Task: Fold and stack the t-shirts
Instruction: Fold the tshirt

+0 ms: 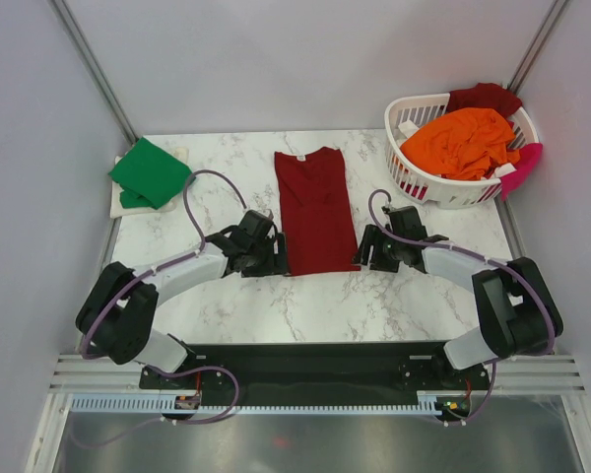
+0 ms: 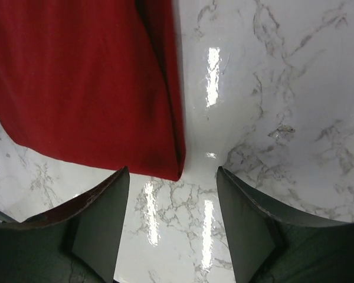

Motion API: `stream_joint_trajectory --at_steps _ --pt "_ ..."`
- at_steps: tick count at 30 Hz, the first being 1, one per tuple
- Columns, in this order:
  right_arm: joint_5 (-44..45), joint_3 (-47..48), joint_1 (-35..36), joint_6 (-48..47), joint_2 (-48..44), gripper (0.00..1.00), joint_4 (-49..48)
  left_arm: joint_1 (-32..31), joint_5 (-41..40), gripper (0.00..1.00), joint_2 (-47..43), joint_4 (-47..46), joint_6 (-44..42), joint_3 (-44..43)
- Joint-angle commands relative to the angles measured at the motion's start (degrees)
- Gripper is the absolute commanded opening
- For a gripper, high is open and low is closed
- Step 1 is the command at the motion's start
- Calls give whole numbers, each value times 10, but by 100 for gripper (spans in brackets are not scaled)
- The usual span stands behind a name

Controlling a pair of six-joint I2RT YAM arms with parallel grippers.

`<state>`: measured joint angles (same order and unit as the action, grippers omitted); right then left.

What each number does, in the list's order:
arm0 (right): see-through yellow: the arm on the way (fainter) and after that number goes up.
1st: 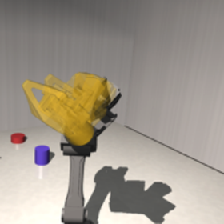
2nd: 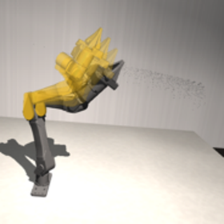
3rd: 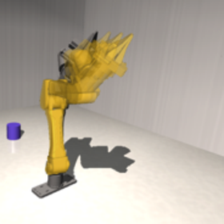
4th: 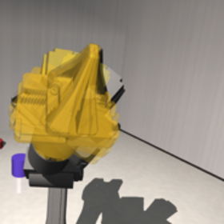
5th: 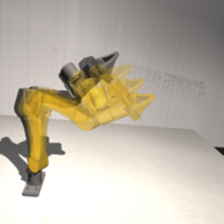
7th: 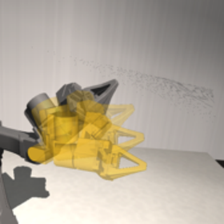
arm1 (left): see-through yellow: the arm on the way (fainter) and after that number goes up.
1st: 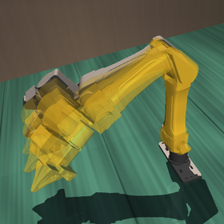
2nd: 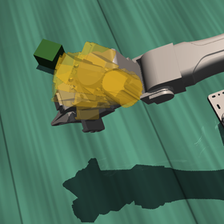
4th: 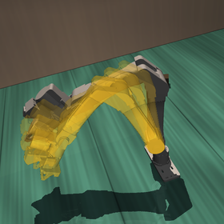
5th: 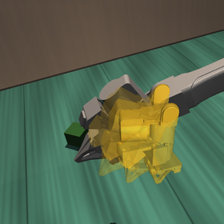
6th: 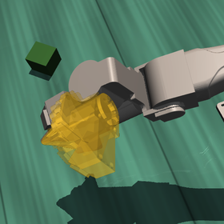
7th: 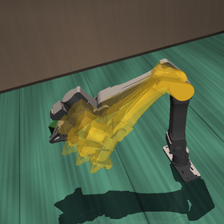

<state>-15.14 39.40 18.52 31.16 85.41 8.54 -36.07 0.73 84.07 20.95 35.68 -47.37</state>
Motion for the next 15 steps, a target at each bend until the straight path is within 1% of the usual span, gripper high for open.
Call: stream_joint_trajectory --at_steps 1,3,6,7,15 --pt "-9 -27 3 6 29 69 -17 7 16 82 10 -59 25 5" --pt "-13 -33 3 7 34 68 -22 8 17 81 19 -74 29 12" --pt "-21 -39 3 8 42 64 -30 16 27 79 26 -102 40 32" --pt "-22 -41 3 7 45 62 -35 22 43 77 27 -128 44 37" --pt "-31 -65 2 12 64 47 -60 36 73 66 57 -188 62 69"
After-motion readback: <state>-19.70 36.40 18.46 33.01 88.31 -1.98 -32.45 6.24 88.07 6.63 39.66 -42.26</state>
